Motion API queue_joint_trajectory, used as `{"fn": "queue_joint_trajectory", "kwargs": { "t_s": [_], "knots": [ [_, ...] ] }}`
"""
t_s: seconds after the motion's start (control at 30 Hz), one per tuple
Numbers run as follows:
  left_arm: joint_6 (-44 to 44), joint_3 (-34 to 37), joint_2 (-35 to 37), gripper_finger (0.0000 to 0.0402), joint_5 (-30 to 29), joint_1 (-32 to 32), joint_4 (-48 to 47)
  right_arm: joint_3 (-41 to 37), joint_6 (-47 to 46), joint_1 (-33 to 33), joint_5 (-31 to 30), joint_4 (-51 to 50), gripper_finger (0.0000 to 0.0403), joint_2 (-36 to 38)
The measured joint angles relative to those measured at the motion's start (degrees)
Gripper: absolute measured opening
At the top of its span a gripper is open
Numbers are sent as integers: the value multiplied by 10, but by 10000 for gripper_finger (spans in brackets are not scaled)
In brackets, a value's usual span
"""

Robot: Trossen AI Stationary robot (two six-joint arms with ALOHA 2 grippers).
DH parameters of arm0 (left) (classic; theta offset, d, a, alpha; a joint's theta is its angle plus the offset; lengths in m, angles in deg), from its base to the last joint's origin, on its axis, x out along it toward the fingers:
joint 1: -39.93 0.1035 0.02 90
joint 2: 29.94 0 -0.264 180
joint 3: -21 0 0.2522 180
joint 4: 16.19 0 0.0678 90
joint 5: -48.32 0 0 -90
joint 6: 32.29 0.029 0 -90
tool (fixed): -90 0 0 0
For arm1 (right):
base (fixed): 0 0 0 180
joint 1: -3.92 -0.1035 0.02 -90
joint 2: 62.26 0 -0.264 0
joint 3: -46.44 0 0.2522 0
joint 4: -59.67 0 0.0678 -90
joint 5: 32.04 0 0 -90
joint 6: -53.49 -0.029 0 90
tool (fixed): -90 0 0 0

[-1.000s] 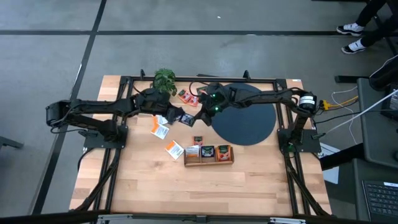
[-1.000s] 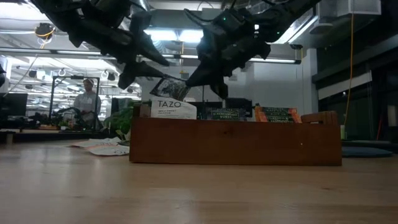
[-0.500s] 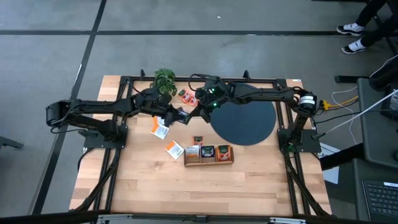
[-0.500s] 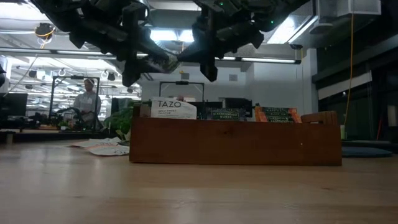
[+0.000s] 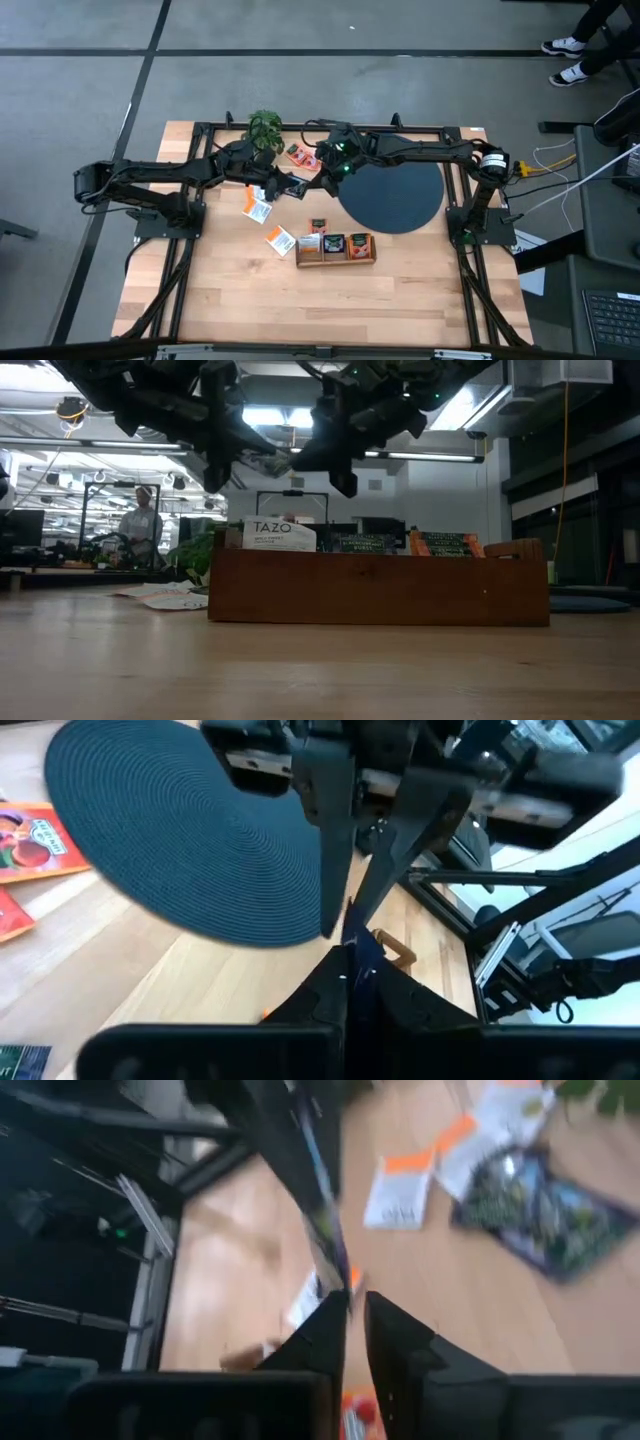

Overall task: Pick & Place Tea
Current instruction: Put the purple tea bag into the middle section of the wooden organizer

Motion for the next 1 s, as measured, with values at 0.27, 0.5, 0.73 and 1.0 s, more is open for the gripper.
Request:
{"fn": "queue_joint_trajectory", "kwargs": {
  "t_s": [0.27, 0.5, 0.73, 1.0],
  "knots": [
    [-17, 0, 0, 7, -82, 0, 45, 0, 17, 4, 23, -83, 101, 17],
    [-24, 0, 0, 6, -155, 0, 162, 0, 19, 7, 22, -78, 137, 63],
    [-54, 0, 0, 6, -168, 0, 281, 0, 17, 25, -30, -42, 156, 124],
    [-71, 0, 0, 7, -172, 0, 364, 0, -14, 35, -42, 66, 157, 144]
  ]
}}
